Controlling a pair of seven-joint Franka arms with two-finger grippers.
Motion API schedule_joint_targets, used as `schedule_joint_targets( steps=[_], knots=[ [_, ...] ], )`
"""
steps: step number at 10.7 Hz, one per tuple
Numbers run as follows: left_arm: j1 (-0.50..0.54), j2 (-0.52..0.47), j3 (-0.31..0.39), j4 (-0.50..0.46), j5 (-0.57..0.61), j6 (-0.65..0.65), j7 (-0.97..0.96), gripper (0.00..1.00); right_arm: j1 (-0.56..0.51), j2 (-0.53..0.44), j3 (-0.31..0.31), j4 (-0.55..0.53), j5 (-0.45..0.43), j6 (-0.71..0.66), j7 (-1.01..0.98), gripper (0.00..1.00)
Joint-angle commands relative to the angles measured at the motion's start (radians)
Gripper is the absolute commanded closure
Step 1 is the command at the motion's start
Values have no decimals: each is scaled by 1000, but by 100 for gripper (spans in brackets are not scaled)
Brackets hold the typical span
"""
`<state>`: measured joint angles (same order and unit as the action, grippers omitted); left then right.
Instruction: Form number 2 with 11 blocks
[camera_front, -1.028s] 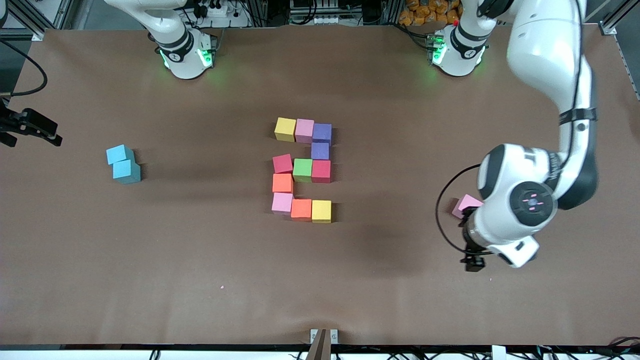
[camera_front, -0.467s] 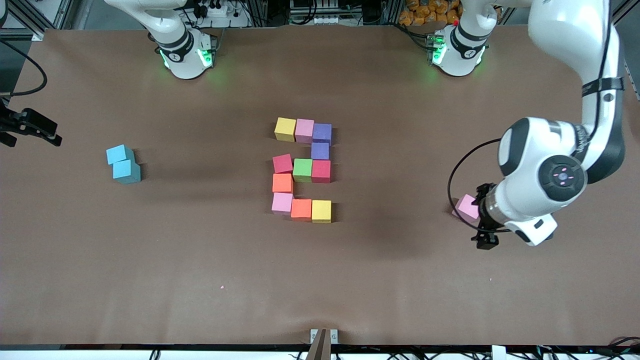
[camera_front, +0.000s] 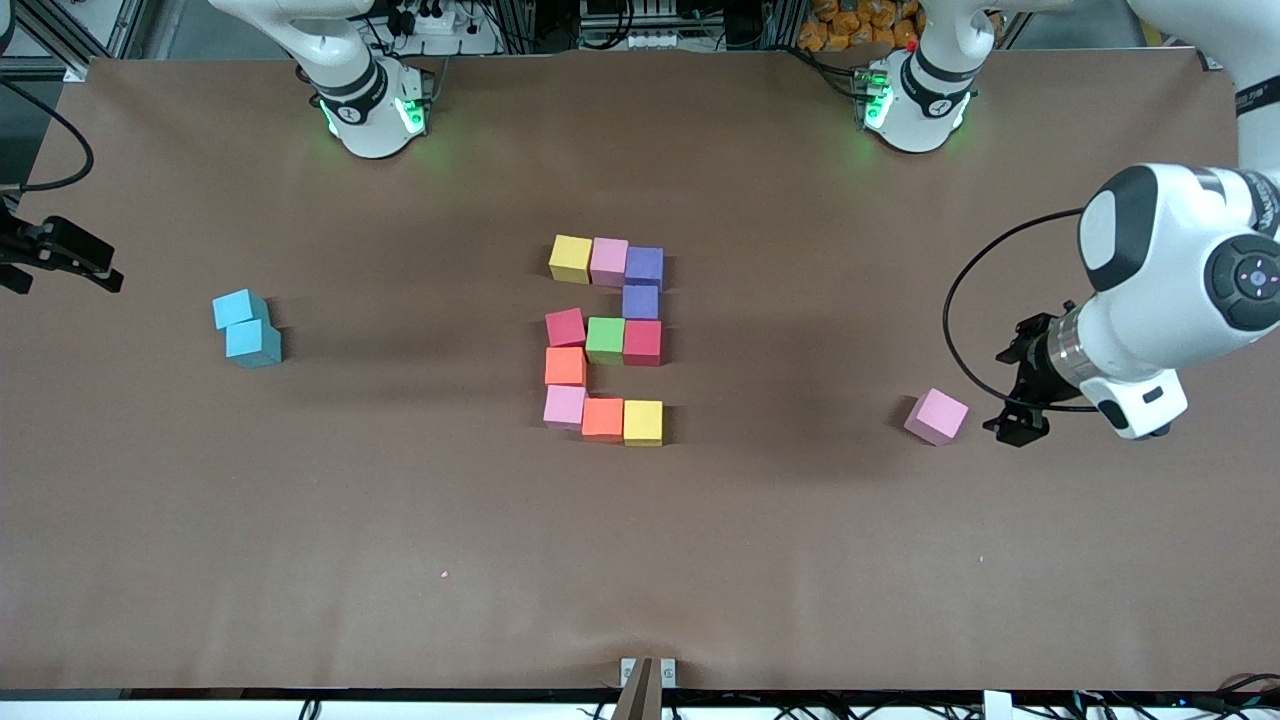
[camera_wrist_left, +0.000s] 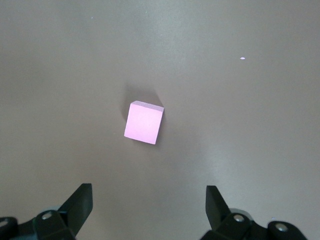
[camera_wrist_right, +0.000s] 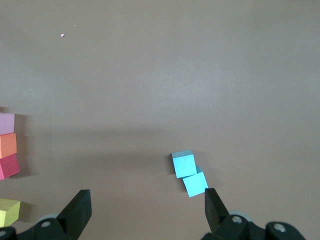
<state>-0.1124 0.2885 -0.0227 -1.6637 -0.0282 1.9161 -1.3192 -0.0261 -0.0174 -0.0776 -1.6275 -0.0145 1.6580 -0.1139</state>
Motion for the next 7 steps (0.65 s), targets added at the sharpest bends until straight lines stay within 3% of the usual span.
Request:
schedule_joint_targets(
  steps=[1, 7],
  knots=[
    [8, -20, -8, -45, -12, 9, 118, 0, 3, -10, -1, 0, -13, -1, 8, 0],
    [8, -190, -11, -211, -7, 3, 276, 0, 3, -10, -1, 0, -13, -1, 8, 0]
  ],
)
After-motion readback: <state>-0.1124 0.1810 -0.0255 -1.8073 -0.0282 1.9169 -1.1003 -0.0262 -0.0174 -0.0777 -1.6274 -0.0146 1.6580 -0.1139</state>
